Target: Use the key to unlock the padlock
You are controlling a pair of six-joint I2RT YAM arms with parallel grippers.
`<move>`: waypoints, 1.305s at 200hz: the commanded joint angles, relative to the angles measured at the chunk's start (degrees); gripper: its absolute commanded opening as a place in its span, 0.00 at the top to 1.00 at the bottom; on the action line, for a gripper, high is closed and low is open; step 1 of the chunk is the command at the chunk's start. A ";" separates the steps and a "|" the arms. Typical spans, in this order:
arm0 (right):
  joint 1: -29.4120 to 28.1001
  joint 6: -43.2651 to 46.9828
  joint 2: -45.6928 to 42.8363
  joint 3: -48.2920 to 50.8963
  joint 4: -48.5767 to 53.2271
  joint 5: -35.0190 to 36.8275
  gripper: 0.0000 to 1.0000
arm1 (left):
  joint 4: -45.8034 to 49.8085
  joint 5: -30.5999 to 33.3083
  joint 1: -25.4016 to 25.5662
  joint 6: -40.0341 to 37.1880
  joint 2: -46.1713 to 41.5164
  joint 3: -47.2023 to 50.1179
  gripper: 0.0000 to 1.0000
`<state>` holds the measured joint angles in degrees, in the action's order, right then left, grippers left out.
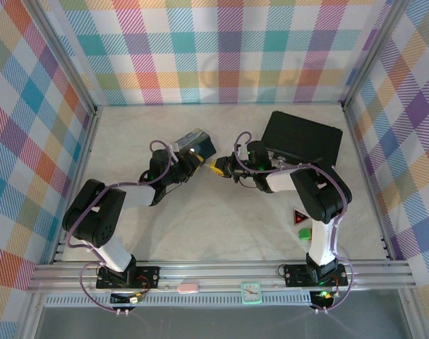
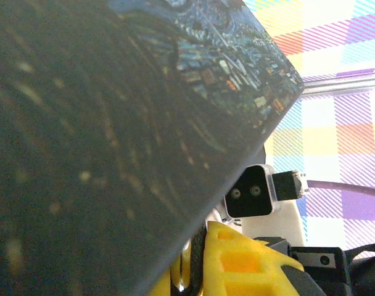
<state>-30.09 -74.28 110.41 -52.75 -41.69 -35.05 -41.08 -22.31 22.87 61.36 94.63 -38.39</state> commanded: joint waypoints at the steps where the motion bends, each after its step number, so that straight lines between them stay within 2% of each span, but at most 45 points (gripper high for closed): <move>1: -1.22 2.95 -2.02 -1.41 0.34 8.49 1.00 | -7.61 -8.38 4.53 3.51 -1.91 0.72 1.00; 36: -3.83 6.26 -5.32 1.71 -0.33 15.99 1.00 | -11.31 -4.21 5.76 9.27 -0.24 0.70 1.00; 81: -5.39 19.34 -8.67 1.97 0.60 20.65 1.00 | -18.72 -5.36 6.44 17.91 3.88 0.08 1.00; 115: -6.02 20.23 -9.37 1.64 0.58 20.63 1.00 | -17.11 -4.72 6.91 16.92 3.28 -0.23 1.00; 161: -6.48 22.43 -10.01 1.34 0.81 21.42 1.00 | -9.80 -5.73 7.03 13.83 1.09 -1.15 1.00; 182: -6.52 19.55 -9.52 0.60 -0.27 20.40 1.00 | -7.40 -5.30 7.23 12.04 -0.09 -1.20 1.00; 207: -6.48 11.71 -10.19 -3.21 9.07 19.11 1.00 | -3.47 -4.68 7.84 7.82 -1.57 -1.81 1.00; 236: -6.22 2.84 -10.89 -3.69 9.42 17.50 1.00 | 0.30 -3.96 8.20 4.04 -2.84 -1.78 1.00; 261: -6.22 2.07 -10.41 -3.80 7.66 16.86 1.00 | 0.63 -3.82 8.27 4.79 -2.70 -1.49 1.00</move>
<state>-35.00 -68.27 101.51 -52.90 -28.58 -17.19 -41.82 -15.11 26.17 68.82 93.76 -38.59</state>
